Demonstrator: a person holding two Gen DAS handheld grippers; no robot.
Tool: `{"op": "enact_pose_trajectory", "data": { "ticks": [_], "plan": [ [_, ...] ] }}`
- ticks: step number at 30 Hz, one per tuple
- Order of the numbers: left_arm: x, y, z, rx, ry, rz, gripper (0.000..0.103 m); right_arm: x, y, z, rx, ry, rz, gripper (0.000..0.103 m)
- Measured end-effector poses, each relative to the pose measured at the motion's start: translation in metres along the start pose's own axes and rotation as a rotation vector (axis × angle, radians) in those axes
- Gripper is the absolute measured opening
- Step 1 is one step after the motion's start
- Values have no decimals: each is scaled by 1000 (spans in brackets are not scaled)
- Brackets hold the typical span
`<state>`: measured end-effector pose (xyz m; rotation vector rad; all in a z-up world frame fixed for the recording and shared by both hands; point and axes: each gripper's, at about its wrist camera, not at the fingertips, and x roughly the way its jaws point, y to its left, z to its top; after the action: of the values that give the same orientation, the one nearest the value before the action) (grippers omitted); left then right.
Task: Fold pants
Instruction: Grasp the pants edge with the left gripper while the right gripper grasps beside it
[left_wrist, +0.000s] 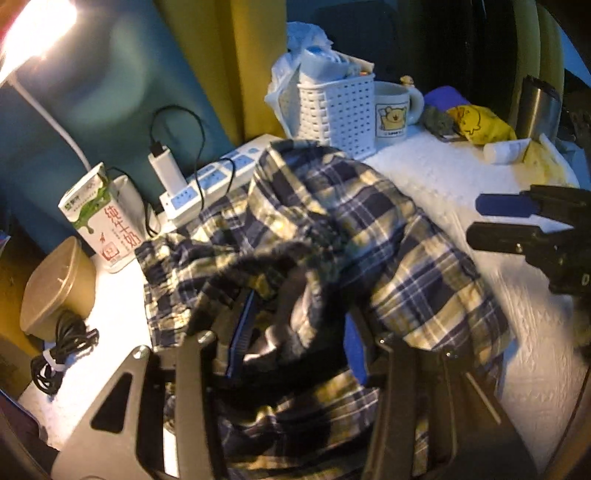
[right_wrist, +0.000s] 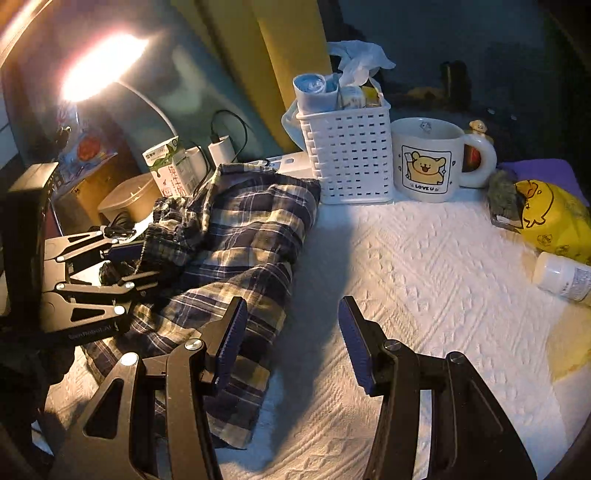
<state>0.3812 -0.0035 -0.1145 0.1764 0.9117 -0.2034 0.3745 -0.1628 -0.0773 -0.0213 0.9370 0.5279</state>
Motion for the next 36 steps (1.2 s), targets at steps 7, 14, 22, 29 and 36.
{"op": "enact_pose_trajectory", "data": {
  "ticks": [7,14,22,29,36],
  "plan": [
    [-1,19,-1,-84,-37,-116,7,7,2,5,-7,6,3,54],
    [-1,103,3,-293,-76,-29,7,18,19,28,-93,-4,12,54],
    [16,150,-15,-402,20,-152,14,68,39,58,-193,47,19,54],
    [-37,167,-15,-396,-90,-198,20,84,53,73,-277,21,0,33],
    [-43,162,1,-345,-144,-199,23,108,49,91,-321,41,1,22]
  ]
}}
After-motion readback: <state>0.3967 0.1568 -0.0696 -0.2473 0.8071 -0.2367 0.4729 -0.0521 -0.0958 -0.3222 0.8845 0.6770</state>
